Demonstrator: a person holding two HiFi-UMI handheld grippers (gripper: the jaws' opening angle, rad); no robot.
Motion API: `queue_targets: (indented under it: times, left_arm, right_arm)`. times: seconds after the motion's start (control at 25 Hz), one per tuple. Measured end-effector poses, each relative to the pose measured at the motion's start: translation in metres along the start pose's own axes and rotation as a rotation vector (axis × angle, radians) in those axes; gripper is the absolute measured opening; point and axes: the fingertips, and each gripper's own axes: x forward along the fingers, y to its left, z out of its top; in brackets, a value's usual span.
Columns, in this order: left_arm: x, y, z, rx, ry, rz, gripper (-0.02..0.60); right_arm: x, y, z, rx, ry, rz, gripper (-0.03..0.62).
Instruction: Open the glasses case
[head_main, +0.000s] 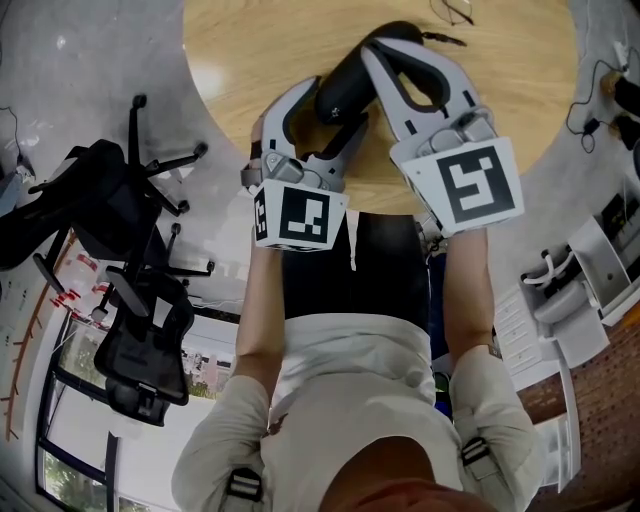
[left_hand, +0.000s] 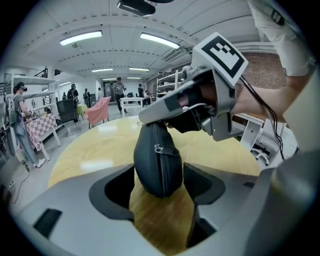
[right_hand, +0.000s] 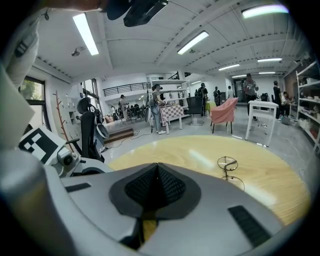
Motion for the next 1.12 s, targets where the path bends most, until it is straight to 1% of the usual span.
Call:
queue_targets:
  times: [0.12, 0.24, 0.32, 0.52, 0.68, 0.8, 0.96, 1.12]
  left_arm:
    - [0.006, 0.001, 0.001, 0.038, 0.036, 0.031, 0.319]
    - [0.010, 0.002, 0.004, 0.043, 0.042, 0.027, 0.313]
    - [0.010, 0.002, 0.008, 0.038, 0.026, 0.007, 0.308]
    - [-0.001, -0.004, 0.027, 0.018, -0.050, -0.061, 0.301]
    - [-0.012, -0.009, 0.047, 0.012, -0.107, -0.098, 0.295]
    - [-0.019, -0.011, 0.060, 0.024, -0.118, -0.119, 0.291]
    - [-0.024, -0.008, 0.070, 0.028, -0.127, -0.117, 0.290]
    - [-0.025, -0.005, 0.076, 0.031, -0.136, -0.103, 0.290]
  right_arm:
    - [-0.001, -0.001, 0.001, 0.009, -0.002, 0.001, 0.020]
    - [-0.002, -0.004, 0.000, 0.003, -0.001, -0.001, 0.020]
    - [-0.003, -0.007, 0.000, 0.006, -0.004, -0.004, 0.020]
    - [-0.012, -0.019, 0.002, 0.055, -0.026, -0.016, 0.020]
    - [-0.021, -0.034, 0.003, 0.109, -0.045, -0.037, 0.020]
    - [-0.031, -0.039, 0.003, 0.085, -0.038, -0.059, 0.020]
    - [-0.046, -0.033, 0.008, 0.040, -0.045, -0.055, 0.020]
    - [-0.062, -0.008, 0.026, 0.043, -0.096, -0.023, 0.021]
